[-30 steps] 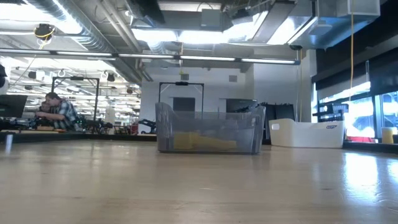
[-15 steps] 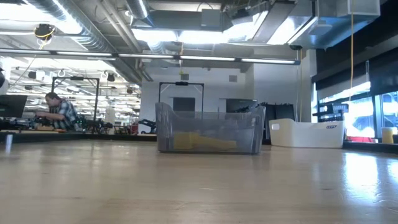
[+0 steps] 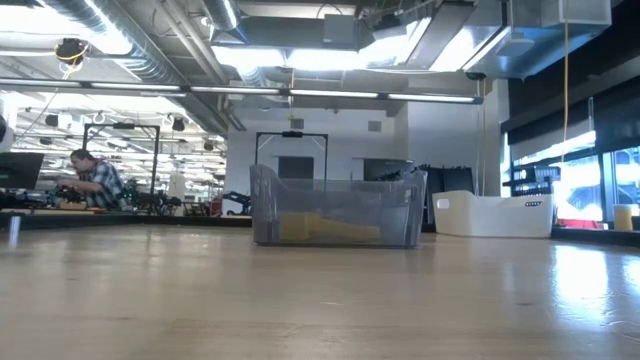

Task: Sort & place blocks by color
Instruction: Return to Home Position

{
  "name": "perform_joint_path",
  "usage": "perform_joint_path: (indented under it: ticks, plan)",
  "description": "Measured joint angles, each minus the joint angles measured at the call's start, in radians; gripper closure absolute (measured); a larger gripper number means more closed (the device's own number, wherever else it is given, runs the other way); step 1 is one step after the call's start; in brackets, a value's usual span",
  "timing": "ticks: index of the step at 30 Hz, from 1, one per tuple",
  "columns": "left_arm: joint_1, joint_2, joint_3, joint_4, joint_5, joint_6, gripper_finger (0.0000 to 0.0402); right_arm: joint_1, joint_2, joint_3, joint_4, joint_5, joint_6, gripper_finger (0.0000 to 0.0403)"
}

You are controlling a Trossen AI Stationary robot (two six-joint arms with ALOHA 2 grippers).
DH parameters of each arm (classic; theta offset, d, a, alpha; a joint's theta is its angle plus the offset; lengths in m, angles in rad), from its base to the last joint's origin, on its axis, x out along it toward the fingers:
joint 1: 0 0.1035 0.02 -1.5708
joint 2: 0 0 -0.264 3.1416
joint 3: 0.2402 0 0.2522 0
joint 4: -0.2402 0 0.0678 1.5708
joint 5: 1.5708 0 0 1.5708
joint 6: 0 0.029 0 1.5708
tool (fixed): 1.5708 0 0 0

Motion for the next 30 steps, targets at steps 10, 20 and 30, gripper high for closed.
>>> perform_joint_path:
  ticks: [10,20,30]
  plan:
    - [0.0,-0.331,-0.142,0.017,-0.073,-0.076,0.0401,0.027,0.0,0.0,-0.004,0.0,-0.025,0.0299]
    - [0.0,-0.547,-0.35,0.078,-0.104,-0.122,0.0401,0.018,-0.015,0.007,-0.195,0.006,-0.028,0.0399]
    - [0.0,-0.545,-0.438,0.131,-0.098,-0.107,0.0401,0.01,-0.177,0.034,-0.338,0.053,-0.042,0.0401]
